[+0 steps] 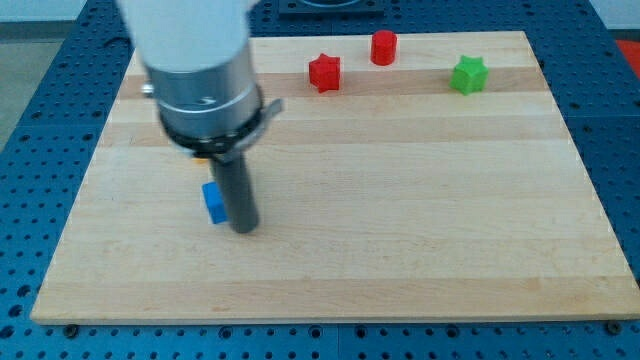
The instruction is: Separate the green circle and blue cube
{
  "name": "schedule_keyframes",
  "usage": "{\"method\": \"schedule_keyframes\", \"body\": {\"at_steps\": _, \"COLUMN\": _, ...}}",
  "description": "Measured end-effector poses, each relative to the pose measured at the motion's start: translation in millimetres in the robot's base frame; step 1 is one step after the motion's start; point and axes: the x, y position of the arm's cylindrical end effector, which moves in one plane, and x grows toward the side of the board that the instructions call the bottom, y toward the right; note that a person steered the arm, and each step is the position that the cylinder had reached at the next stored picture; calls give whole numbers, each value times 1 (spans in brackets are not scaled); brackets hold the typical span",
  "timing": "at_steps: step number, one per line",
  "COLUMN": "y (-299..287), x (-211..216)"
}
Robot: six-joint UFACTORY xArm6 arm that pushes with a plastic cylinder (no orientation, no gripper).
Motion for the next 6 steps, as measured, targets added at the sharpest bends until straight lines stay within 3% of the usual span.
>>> {"method": "schedule_keyframes", "body": {"at_steps": 1, "y": -56, "x": -1}}
{"method": "schedule_keyframes", "body": {"at_steps": 4, "y": -116, "x": -14}}
{"method": "schedule_keyframes", "body": {"at_steps": 6, "y": -90, "x": -59}}
